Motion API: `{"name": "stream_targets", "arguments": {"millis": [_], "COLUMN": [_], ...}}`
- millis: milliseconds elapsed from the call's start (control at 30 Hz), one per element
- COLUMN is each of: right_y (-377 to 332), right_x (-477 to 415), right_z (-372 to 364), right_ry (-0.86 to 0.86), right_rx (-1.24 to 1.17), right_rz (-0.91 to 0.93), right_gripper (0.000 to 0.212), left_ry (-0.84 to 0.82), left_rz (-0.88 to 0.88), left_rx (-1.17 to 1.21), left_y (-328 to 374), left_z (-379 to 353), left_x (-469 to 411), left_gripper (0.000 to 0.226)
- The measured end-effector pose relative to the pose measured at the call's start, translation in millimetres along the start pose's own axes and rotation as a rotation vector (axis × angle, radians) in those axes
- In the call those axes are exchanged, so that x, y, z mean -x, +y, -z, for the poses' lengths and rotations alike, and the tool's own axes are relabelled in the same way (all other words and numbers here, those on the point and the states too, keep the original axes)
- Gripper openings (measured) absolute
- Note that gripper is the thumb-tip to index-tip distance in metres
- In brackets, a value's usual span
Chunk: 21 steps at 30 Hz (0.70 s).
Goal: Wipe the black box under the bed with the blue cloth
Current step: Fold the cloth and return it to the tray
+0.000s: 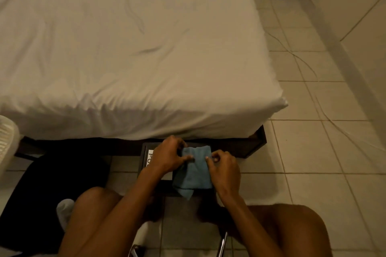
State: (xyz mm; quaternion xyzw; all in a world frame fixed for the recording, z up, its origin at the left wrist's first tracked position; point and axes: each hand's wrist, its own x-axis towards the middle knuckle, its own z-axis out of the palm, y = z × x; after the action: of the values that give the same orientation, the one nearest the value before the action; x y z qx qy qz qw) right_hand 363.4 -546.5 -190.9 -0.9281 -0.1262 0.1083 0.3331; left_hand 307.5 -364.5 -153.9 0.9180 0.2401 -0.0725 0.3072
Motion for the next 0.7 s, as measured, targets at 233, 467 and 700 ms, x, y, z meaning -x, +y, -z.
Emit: {"name": "stream_targets", "arguments": {"millis": [233,467,700], "right_y": [-7,-17,-44], "right_x": [5,19,17], "right_z": [0,-1,22], "right_ry": [-0.027,-0.002,-0.084], "right_rx": [-0.057,-0.201,-0.509], "right_rz": [0.0,-0.047,-0.044], "right_gripper": [0.012,0.007,0.008], "left_ry": [-0.003,-0.103,-0.049], "left_rz": [-0.052,-0.117,-0.073], "left_rx": [-0.002,-0.095,0.182], "left_y": [3,5,-13], "left_z": [1,-2,-11], "left_x": [1,-1,9], "left_gripper": [0.029,0.028,0.045]}}
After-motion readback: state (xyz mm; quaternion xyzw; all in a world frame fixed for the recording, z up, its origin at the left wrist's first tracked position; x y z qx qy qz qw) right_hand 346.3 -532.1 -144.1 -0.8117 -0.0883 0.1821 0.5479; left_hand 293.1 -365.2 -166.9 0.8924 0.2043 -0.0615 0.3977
